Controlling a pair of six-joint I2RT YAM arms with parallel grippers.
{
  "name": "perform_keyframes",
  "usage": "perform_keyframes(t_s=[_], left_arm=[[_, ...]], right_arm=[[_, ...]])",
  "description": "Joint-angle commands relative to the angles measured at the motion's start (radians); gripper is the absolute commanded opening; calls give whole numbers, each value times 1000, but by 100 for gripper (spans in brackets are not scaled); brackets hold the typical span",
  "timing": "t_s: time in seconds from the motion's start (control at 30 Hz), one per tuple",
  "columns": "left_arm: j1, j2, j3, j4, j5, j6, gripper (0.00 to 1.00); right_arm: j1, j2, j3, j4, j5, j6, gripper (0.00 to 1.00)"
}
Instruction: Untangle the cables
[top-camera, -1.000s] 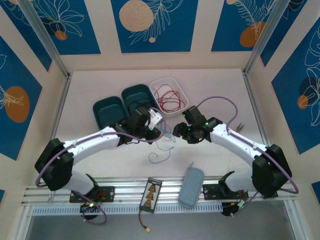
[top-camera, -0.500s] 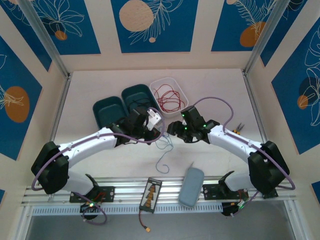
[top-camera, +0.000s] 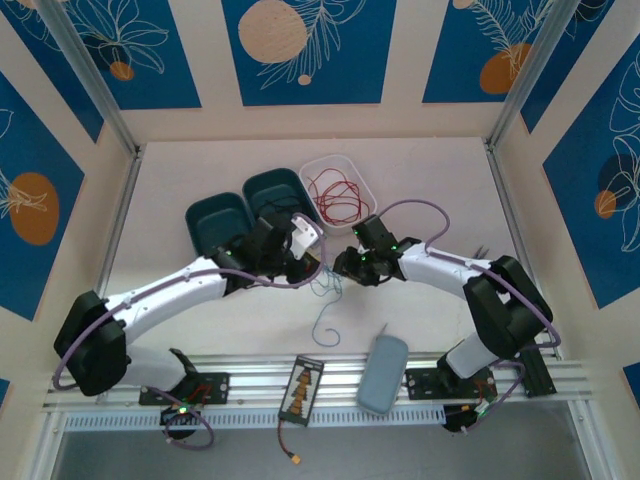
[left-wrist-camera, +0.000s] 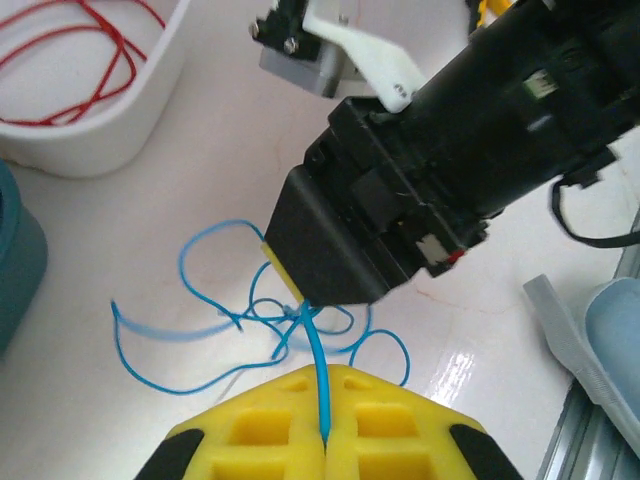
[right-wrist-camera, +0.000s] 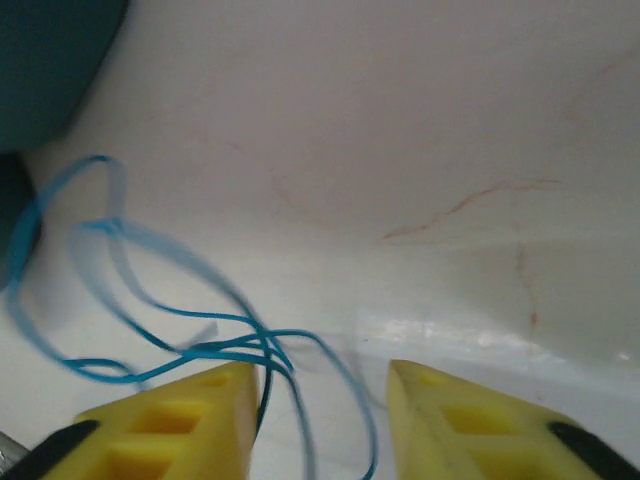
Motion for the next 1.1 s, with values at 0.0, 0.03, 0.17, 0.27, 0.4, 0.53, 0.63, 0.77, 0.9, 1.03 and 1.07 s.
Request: perform_keyframes(t_s=[0.0, 0.03, 0.17, 0.27, 0.4, 0.53, 0.63, 0.77, 0.9, 1.03, 1.07], left_arm=[[-5, -53, 45, -4, -3, 47, 0], [-3, -62, 49, -8, -14, 52, 0], [-3, -100, 62, -22, -69, 71, 0], [-3, -130, 67, -17, -115, 83, 0], [0, -145, 86, -11, -151, 107, 0], [-1, -124, 123, -5, -136, 123, 0], [1, -94, 150, 6, -106, 137, 0], [1, -50, 169, 12, -78, 169, 0], [0, -18, 170, 28, -47, 206, 0], [1, 17, 190, 30, -32, 229, 0], [1, 27, 199, 26, -27, 232, 0]], right_arm=[[-30, -1, 26, -62, 50, 24, 30], [-43, -6, 23, -77, 62, 30, 27], [-89, -49, -6, -111, 99, 33, 15], [-130, -102, -35, -146, 129, 32, 10], [-188, -180, -83, -176, 152, 31, 7], [-211, -267, -117, -180, 137, 7, 6], [-182, -343, -134, -151, 119, -40, 10], [-149, -431, -150, -59, -6, -96, 33], [-122, -477, -137, -18, -46, -88, 52], [-118, -449, -112, 9, -80, -76, 54], [-115, -430, -102, 14, -91, -76, 53]])
